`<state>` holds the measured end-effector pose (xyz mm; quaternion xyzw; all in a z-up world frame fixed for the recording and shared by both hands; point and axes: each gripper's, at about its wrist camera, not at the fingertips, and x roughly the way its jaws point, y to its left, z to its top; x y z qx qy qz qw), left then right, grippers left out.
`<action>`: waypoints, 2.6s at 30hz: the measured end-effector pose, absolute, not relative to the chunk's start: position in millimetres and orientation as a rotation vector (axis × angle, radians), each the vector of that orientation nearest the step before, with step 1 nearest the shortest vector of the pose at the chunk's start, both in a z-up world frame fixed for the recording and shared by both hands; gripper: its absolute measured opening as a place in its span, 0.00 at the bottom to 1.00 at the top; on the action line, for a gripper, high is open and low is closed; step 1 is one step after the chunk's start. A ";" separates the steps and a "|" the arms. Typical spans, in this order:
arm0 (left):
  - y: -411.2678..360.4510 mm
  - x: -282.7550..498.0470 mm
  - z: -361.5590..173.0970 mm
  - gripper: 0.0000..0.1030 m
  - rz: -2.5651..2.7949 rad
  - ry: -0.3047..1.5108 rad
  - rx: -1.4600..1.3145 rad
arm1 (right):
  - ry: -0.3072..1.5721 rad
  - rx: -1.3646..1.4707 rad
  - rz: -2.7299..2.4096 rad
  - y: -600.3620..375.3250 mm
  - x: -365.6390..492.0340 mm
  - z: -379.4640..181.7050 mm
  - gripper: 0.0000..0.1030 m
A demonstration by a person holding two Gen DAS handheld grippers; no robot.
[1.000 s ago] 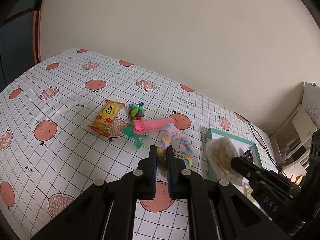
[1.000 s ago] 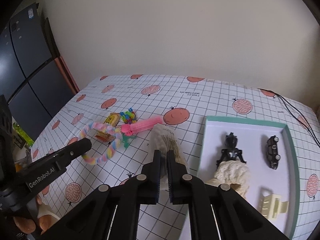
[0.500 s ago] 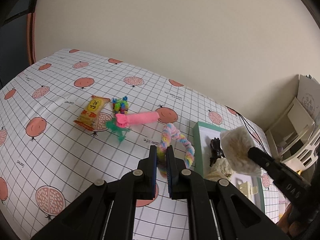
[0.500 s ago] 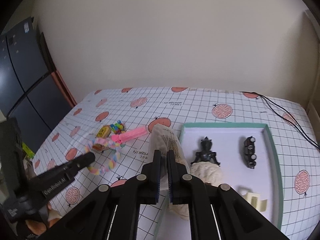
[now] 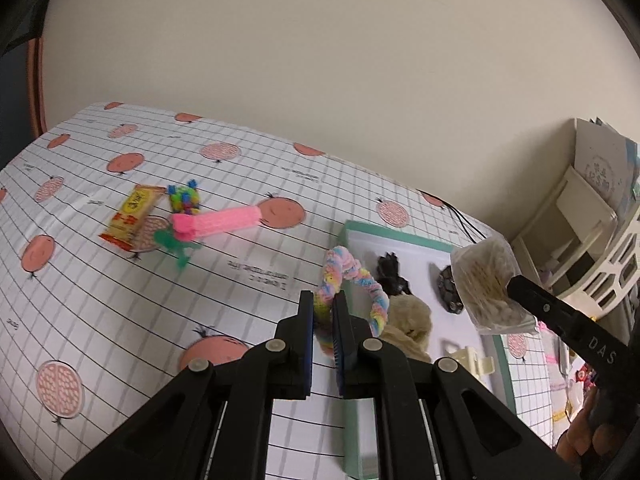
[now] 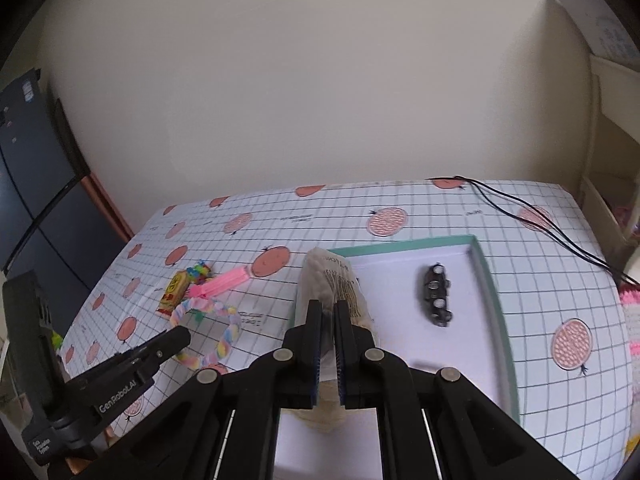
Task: Organize objects
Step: 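Carry the ring with the left gripper while the right gripper carries the swab bag over the tray, then lower the ring onto the lace cloth and open the left gripper while the right gripper releases the swab bag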
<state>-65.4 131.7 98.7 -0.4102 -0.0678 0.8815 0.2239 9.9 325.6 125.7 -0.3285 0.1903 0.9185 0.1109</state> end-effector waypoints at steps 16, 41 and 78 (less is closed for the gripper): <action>190.2 -39.1 81.8 0.08 2.280 -0.110 -1.157 | 0.608 -0.951 2.481 384.5 42.6 99.8 0.06; 238.8 -34.2 23.4 0.08 2.108 0.108 -1.405 | 0.552 -1.084 2.374 389.2 14.3 61.8 0.06; 218.5 -36.5 48.3 0.23 2.119 0.064 -1.302 | 0.526 -1.158 2.395 367.8 7.7 59.6 0.09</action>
